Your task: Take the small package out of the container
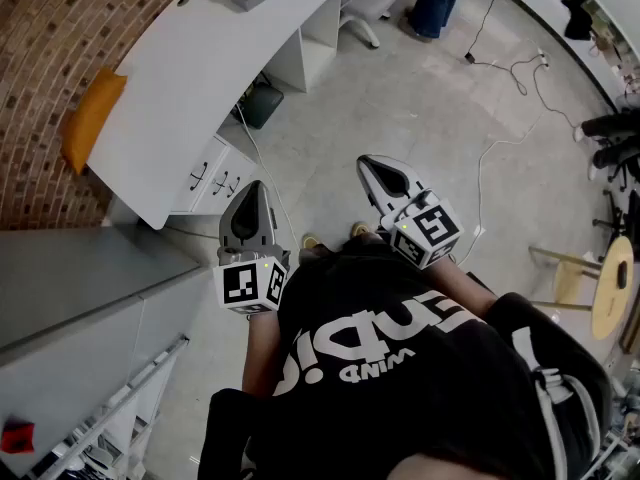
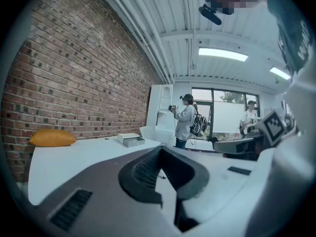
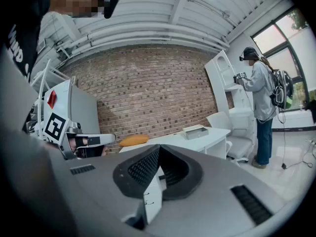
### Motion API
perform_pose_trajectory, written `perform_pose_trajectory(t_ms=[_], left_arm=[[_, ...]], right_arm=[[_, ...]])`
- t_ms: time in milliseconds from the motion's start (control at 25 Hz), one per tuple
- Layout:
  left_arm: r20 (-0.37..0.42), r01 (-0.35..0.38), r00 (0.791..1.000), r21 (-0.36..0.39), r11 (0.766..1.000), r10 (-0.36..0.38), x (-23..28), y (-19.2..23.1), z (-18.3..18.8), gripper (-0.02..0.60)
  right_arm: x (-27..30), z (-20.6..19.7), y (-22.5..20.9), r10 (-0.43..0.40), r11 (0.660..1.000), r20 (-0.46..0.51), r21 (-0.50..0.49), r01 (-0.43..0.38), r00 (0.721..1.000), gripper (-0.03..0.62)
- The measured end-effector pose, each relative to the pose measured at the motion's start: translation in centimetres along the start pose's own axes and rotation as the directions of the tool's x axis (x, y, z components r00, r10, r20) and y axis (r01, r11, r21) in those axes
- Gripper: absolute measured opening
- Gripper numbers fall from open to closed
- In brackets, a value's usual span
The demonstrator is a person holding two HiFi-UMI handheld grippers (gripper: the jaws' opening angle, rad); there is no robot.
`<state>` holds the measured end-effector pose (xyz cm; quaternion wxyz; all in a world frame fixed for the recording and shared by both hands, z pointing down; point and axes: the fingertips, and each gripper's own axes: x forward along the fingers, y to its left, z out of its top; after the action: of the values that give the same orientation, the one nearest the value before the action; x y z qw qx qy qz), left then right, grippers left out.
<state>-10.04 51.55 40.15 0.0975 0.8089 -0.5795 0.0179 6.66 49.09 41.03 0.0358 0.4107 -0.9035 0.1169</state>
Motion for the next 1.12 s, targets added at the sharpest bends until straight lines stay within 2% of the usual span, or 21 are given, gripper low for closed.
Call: perform_pose_trajectory(t_ms=[400, 920, 1120], left_arm=[[-0.015, 0.019, 1.0, 0.005, 1.0, -0.019, -0.1, 1.5, 0.1, 0.003], [-0.026, 0.071, 0.997, -0.014, 0.997, -0.071, -0.4, 6.0, -0.1, 0.003], [-0.039, 0.079, 0.996, -0.026, 0.997, -0.08, -0.2, 7.0, -0.5, 0.003]], right_arm=[[1.1, -0.2, 1.2, -0.018, 1.0, -0.005, 0.011, 0.018, 1.0, 0.0], [2.7, -2.5, 4.3, -0.104, 0.994, -0.014, 0.028, 0.104, 0.995, 0.0], [2.4, -1.9, 3.7, -0.151, 0.988, -0.003, 0.04, 0.151, 0.989, 0.0]])
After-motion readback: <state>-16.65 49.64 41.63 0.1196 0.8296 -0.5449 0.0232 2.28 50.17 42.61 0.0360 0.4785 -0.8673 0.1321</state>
